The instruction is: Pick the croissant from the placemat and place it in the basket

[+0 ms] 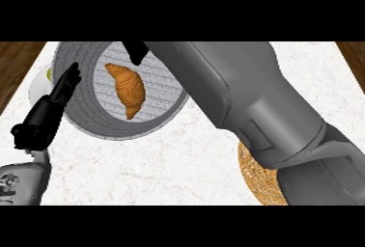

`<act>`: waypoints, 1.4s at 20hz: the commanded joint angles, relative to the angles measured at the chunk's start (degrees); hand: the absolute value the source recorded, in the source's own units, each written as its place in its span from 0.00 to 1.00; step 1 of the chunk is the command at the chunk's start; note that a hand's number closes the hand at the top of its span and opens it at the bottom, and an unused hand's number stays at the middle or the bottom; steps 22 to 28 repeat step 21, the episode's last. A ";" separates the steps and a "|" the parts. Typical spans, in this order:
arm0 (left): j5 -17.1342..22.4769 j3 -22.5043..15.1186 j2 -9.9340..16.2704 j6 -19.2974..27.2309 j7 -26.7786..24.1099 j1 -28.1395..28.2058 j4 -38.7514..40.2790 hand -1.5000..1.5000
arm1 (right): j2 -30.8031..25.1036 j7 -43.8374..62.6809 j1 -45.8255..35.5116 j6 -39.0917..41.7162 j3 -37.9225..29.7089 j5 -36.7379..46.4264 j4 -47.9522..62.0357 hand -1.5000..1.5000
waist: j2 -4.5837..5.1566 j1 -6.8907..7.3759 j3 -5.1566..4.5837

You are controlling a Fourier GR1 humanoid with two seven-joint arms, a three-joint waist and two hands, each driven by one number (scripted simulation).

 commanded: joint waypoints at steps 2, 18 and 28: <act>0.64 0.91 0.79 -1.16 -1.65 0.26 1.22 0.50 | 0.11 -0.39 -0.86 3.66 -1.37 -3.82 0.49 0.00 | 0.03 0.56 -0.03; -0.31 -0.07 0.06 -1.09 -2.25 -1.87 3.13 0.50 | -7.38 10.00 -1.14 -4.29 -29.01 -25.93 7.08 0.00 | 1.32 1.48 -0.10; -0.87 -1.92 -1.49 -0.56 -1.29 -1.84 0.51 0.50 | -12.01 9.39 -0.46 -4.36 -31.07 -27.12 8.26 0.00 | 1.62 2.37 -0.07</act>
